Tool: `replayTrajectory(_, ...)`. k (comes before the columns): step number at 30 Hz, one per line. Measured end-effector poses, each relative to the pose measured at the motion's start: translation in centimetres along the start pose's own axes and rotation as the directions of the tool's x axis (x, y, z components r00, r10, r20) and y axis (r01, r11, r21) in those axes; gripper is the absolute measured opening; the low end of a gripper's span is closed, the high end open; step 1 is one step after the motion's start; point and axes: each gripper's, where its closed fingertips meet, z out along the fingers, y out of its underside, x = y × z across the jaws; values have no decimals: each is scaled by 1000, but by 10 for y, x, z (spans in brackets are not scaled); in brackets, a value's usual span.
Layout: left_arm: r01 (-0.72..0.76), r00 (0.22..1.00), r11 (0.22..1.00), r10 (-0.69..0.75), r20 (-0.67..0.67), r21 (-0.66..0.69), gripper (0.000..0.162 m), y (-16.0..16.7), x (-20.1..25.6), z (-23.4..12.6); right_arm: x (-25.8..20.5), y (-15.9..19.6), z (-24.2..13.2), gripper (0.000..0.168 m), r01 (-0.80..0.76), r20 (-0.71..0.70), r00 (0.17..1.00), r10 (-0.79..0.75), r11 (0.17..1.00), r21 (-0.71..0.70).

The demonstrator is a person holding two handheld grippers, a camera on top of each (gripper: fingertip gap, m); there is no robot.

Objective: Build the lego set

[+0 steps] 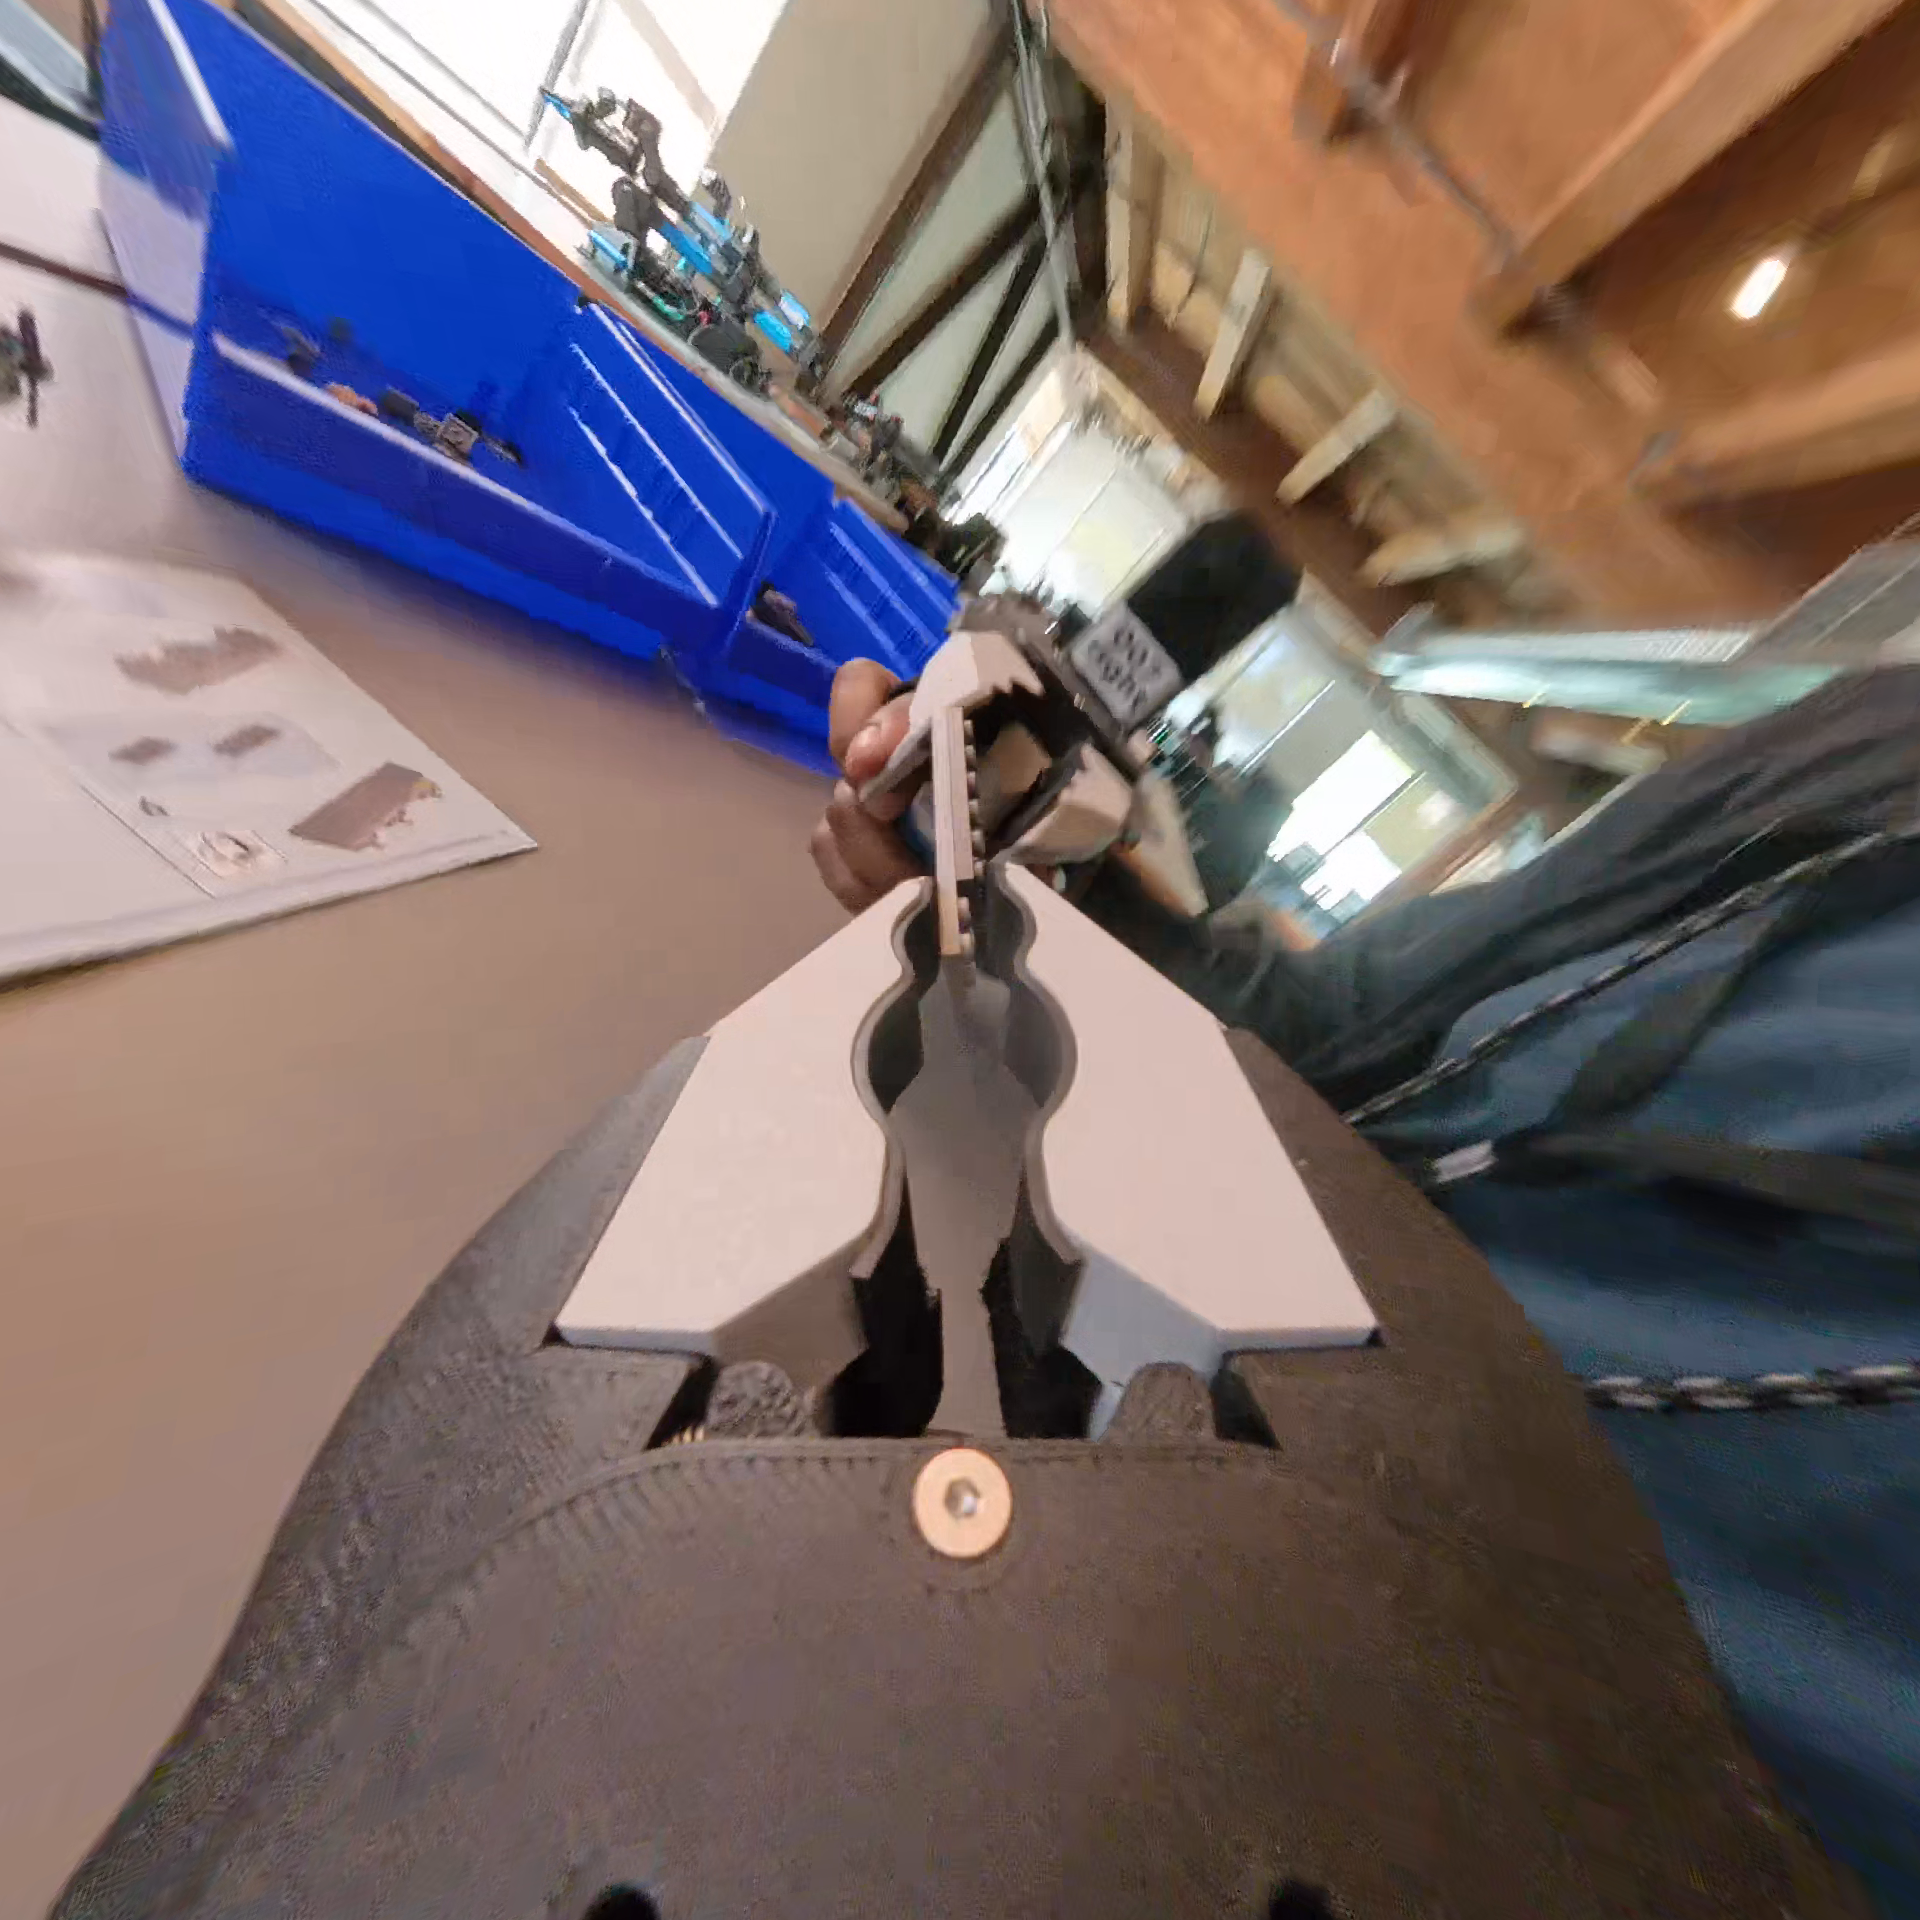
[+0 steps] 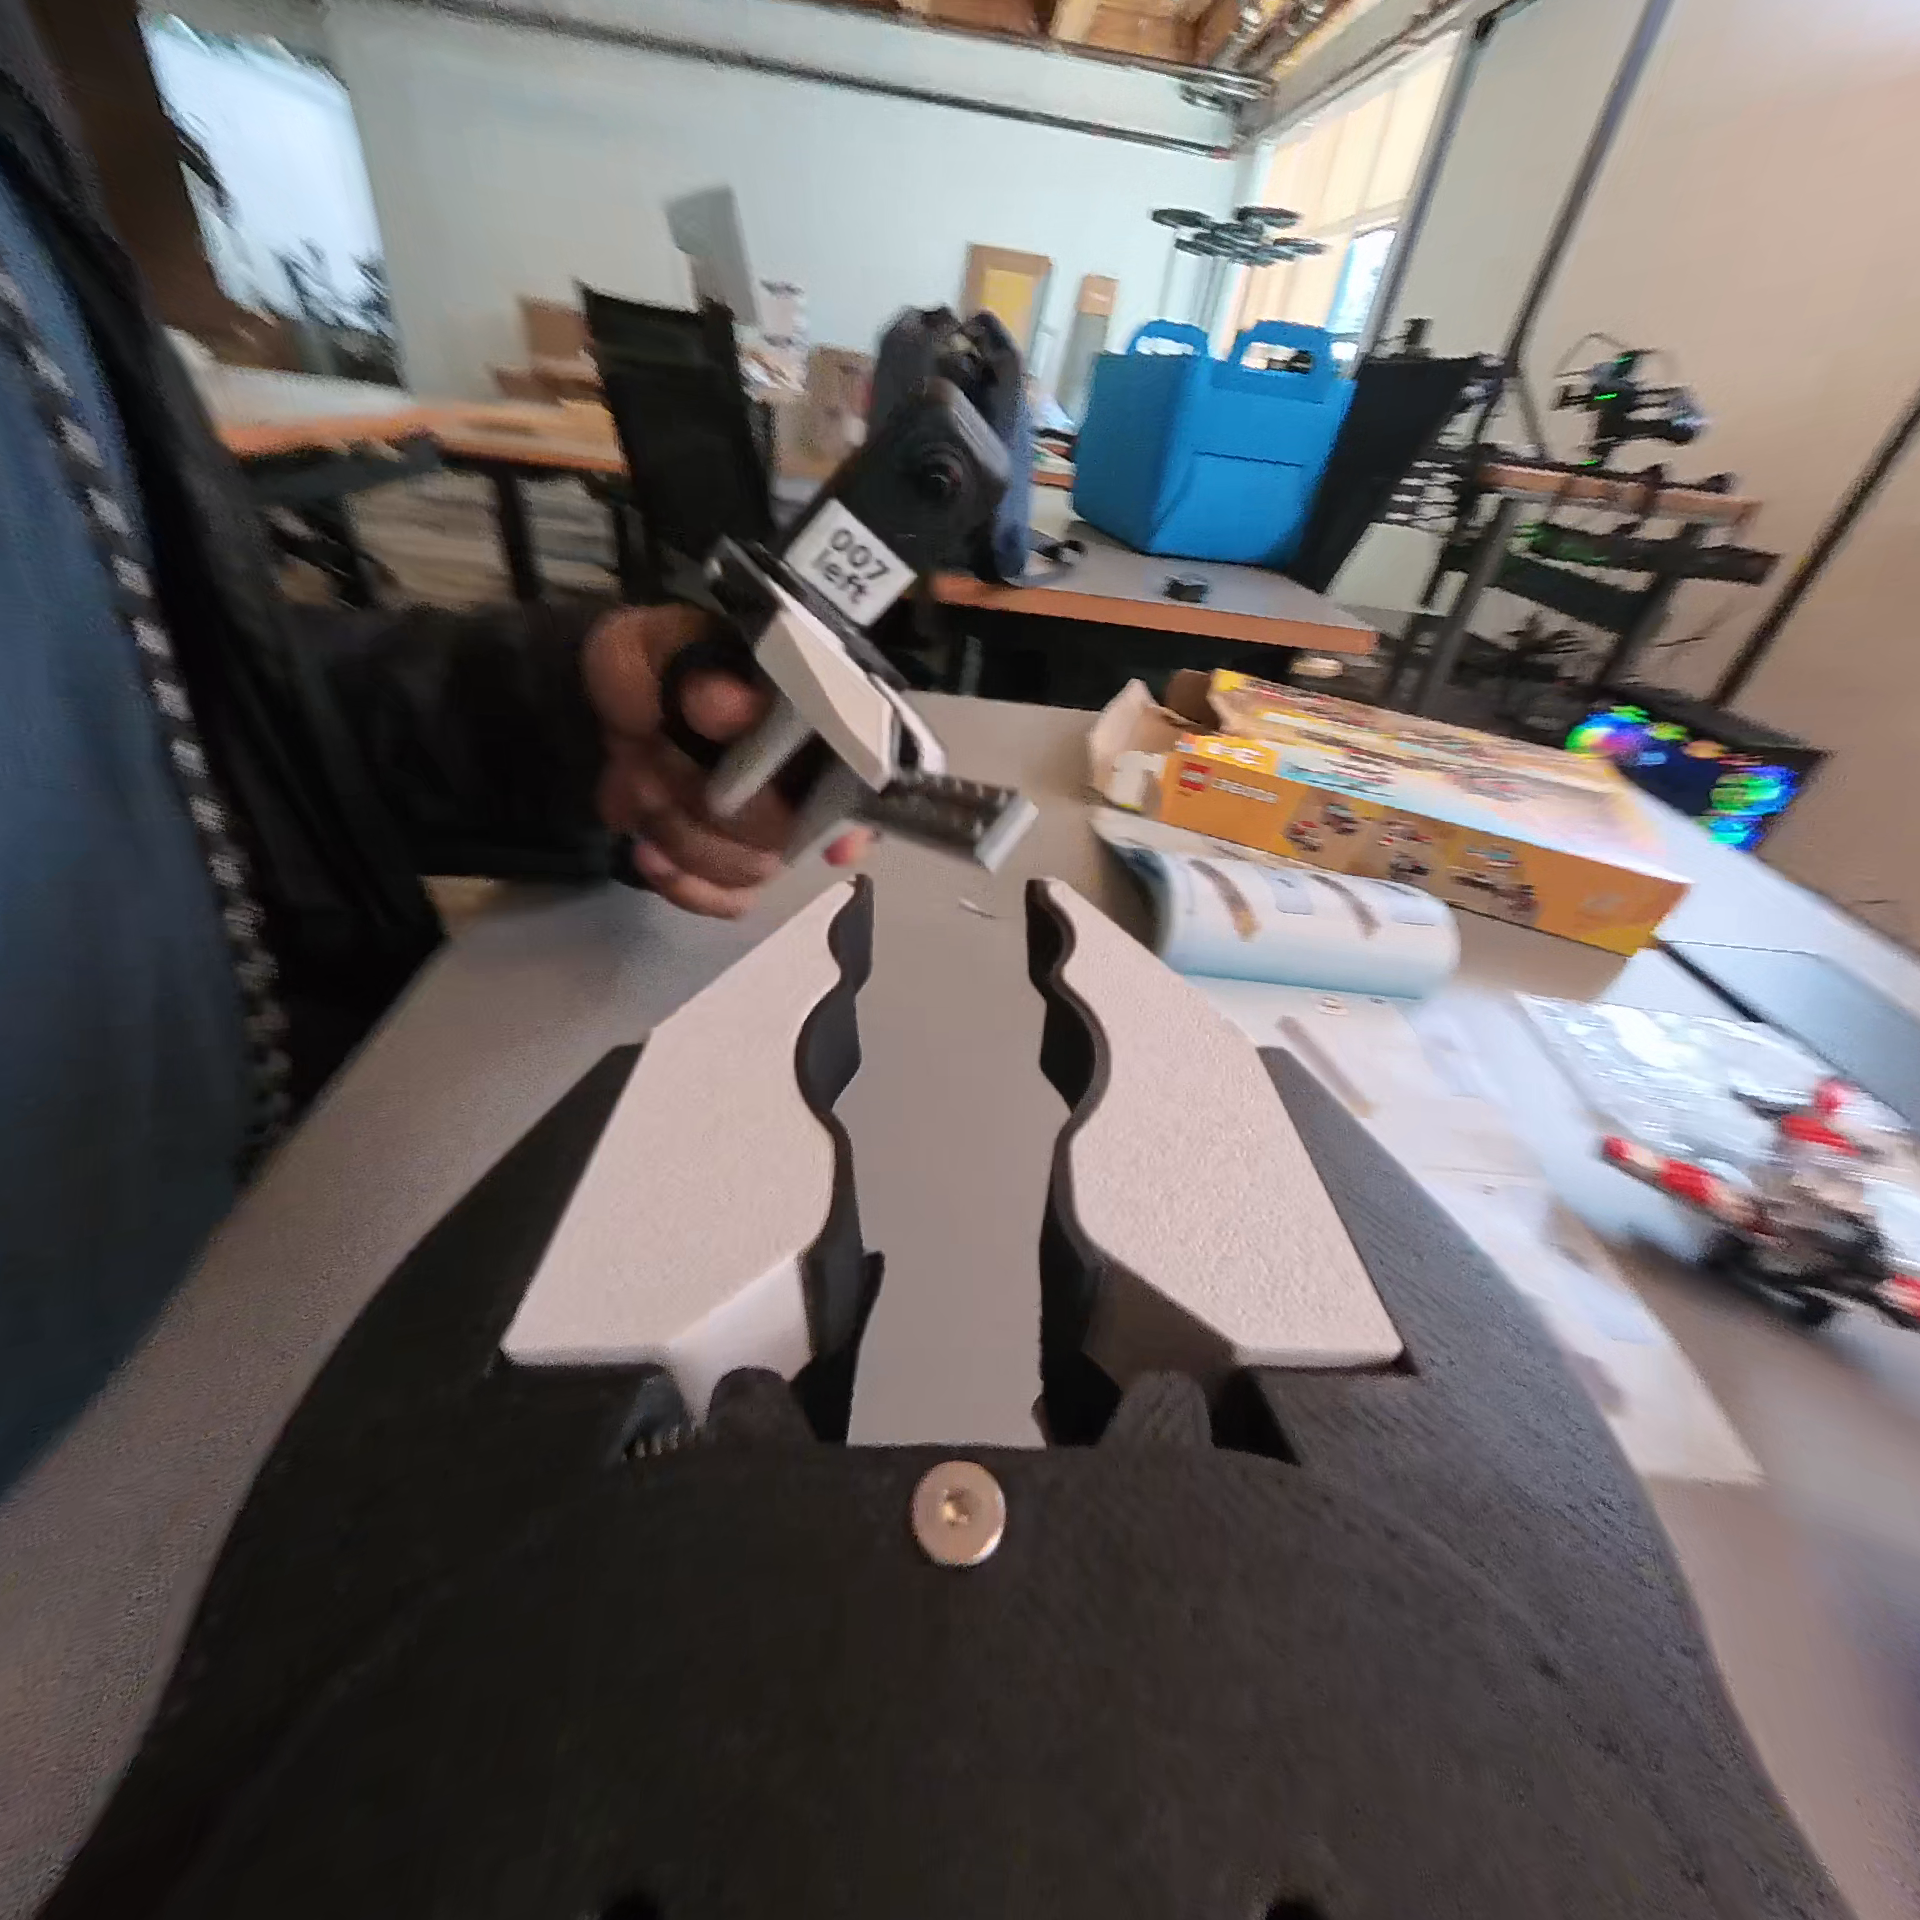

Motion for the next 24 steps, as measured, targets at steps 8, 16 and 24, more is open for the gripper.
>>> replayTrajectory(8,577,806,799,-524,-273,170,7,-15,-10,-3,29,-4,10,34,439,-264,837,-478,877,-196)
replayTrajectory(16,671,712,735,-606,-355,92,7,-5,3,14,23,-3,22,30,618,-135,733,-667,736,-277)
replayTrajectory(24,687,712,714,-622,-326,136,12,-8,-9,11,21,12,17,12,629,-15,736,-677,692,-353)
